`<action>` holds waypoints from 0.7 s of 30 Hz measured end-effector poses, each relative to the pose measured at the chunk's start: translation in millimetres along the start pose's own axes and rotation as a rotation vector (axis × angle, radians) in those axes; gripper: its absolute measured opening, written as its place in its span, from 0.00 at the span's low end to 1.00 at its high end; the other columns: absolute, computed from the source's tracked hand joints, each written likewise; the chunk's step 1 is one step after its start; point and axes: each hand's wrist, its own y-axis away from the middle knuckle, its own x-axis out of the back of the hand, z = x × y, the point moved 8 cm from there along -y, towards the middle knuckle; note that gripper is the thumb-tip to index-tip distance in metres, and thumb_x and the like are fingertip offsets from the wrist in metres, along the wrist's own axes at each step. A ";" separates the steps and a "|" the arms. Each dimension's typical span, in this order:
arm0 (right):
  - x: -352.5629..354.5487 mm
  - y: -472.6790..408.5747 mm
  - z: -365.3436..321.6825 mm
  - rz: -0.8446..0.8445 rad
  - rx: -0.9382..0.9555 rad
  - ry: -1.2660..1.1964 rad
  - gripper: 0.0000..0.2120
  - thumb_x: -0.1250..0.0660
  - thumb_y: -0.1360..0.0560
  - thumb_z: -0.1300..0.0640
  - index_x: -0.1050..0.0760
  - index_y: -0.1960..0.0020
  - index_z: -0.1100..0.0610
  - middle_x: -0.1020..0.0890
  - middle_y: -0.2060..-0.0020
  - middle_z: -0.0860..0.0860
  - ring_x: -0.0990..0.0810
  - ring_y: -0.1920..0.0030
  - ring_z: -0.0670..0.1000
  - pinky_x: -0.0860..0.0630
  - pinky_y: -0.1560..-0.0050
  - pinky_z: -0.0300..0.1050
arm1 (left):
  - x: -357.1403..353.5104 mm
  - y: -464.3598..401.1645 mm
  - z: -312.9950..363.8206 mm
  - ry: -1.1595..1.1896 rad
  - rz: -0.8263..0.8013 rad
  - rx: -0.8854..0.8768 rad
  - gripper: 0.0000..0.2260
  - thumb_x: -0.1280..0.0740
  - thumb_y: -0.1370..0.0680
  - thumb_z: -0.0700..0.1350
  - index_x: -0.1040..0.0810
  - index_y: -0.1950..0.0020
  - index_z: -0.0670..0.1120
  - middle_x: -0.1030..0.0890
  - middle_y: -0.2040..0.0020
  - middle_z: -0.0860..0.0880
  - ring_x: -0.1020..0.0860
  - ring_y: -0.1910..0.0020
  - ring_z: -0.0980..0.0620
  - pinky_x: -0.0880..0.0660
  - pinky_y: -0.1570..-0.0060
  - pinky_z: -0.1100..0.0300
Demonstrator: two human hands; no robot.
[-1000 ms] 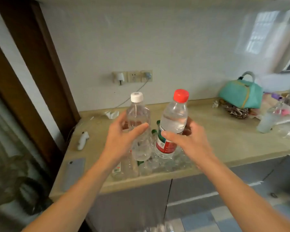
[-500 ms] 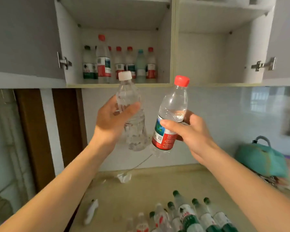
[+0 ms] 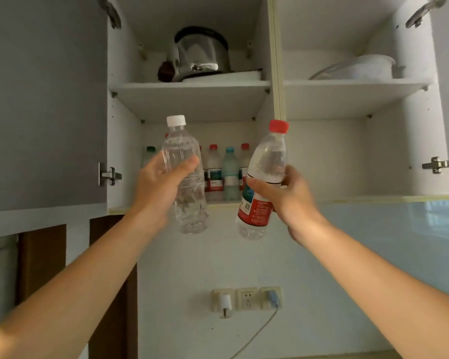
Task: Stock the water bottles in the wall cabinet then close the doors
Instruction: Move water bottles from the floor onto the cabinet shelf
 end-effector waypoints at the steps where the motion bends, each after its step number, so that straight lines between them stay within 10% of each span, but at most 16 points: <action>1: -4.4 -12.3 -0.4 -0.001 0.022 0.027 0.14 0.21 0.30 0.54 0.22 0.49 0.44 0.14 0.59 0.37 0.15 0.58 0.39 0.21 0.61 0.38 | 0.7 -12.7 -3.3 -0.011 0.012 -0.004 0.14 0.24 0.26 0.52 0.17 0.41 0.55 0.14 0.50 0.56 0.15 0.52 0.56 0.18 0.58 0.57; 13: -70.8 -139.6 44.3 -0.030 0.019 0.263 0.15 0.23 0.28 0.51 0.25 0.46 0.47 0.16 0.50 0.48 0.16 0.49 0.51 0.19 0.44 0.56 | -26.2 -141.4 -98.2 -0.063 0.003 0.053 0.26 0.27 0.26 0.61 0.25 0.30 0.55 0.19 0.38 0.54 0.20 0.39 0.50 0.24 0.37 0.43; 21: -85.5 -179.5 85.2 -0.105 -0.076 0.452 0.22 0.27 0.24 0.47 0.27 0.36 0.56 0.15 0.51 0.54 0.13 0.54 0.53 0.15 0.51 0.54 | -46.6 -176.8 -150.1 -0.051 -0.016 0.062 0.24 0.33 0.22 0.63 0.29 0.28 0.57 0.24 0.40 0.60 0.24 0.41 0.55 0.29 0.50 0.57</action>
